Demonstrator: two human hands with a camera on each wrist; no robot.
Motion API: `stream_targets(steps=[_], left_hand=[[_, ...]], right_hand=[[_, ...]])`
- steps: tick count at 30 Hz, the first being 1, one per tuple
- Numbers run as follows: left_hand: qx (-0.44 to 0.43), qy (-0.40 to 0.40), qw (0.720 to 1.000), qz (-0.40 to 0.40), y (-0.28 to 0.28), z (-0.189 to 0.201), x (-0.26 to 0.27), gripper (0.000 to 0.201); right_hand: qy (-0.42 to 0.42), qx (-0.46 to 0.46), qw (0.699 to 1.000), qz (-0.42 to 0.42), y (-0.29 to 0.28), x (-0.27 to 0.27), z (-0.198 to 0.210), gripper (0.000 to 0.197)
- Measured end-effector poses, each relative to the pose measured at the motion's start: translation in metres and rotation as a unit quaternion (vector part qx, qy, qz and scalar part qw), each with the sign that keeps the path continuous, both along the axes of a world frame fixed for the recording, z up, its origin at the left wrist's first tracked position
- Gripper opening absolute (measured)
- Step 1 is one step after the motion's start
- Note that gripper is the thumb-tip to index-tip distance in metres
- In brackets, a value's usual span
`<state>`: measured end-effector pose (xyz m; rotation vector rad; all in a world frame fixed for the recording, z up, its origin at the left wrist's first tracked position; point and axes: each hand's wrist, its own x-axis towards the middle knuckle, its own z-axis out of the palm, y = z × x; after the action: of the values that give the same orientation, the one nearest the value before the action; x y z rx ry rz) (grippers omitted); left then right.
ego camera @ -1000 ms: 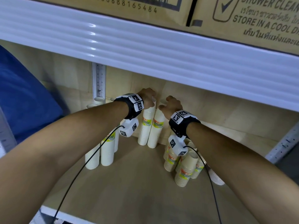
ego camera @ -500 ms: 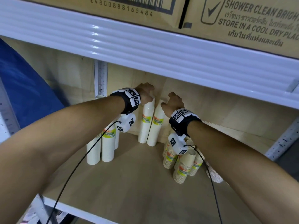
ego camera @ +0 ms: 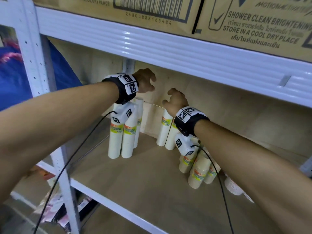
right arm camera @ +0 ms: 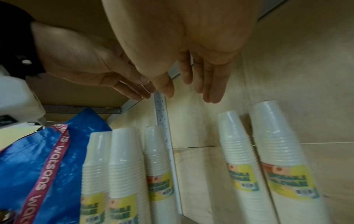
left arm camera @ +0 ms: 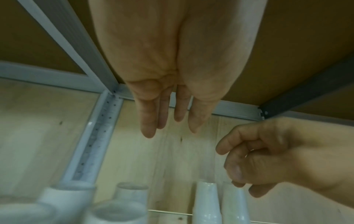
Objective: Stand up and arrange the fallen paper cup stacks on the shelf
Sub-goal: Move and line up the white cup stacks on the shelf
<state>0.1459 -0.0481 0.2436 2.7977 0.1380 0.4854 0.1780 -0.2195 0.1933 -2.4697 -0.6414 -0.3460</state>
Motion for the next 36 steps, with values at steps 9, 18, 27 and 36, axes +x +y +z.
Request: stream_targets(steps=[9, 18, 27, 36], left_hand=[[0.002, 0.011, 0.997, 0.074, 0.051, -0.009, -0.052, 0.043], [-0.049, 0.041, 0.992, 0.113, 0.073, -0.045, -0.072, 0.056], [-0.095, 0.059, 0.988, 0.11, 0.074, -0.073, -0.069, 0.052], [-0.099, 0.056, 0.989, 0.097, 0.071, -0.076, -0.07, 0.044]], right_hand=[[0.0, 0.016, 0.997, 0.082, 0.052, -0.029, -0.015, 0.045], [0.025, 0.002, 0.995, 0.099, 0.084, -0.037, -0.029, 0.042], [0.053, 0.015, 0.994, 0.098, 0.098, -0.034, -0.048, 0.044], [0.052, 0.02, 0.993, 0.107, 0.095, -0.035, -0.049, 0.046]])
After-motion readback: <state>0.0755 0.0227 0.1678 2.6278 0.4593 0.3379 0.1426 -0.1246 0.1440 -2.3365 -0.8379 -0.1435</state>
